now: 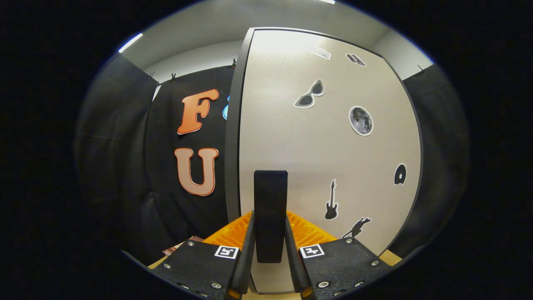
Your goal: Open the shoe cabinet door, grab the shoes and put them into the shoe cabinet, then close the shoe cabinet door.
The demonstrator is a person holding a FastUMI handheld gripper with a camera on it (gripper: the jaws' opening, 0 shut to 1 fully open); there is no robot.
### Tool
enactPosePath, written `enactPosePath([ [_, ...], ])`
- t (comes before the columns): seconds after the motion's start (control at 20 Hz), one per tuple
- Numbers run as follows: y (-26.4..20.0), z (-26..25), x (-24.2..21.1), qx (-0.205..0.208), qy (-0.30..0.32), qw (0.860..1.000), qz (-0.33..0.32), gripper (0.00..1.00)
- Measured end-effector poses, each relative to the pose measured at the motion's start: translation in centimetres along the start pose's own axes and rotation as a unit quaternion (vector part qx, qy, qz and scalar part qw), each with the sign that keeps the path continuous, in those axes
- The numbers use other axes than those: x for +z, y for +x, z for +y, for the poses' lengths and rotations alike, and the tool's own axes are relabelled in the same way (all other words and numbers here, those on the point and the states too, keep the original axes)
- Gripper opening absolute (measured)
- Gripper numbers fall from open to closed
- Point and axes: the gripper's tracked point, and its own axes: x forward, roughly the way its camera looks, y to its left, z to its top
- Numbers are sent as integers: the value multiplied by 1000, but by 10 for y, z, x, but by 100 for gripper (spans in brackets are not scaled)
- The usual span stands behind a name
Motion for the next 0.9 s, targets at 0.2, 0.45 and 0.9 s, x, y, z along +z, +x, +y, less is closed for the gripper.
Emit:
enactPosePath([
  [0.2,-3,-1,0,0,2,1000,3,36],
  [0.45,-23,-3,1,13,2,1000,7,33],
  [0.9,-103,-40,4,36,26,999,13,32],
])
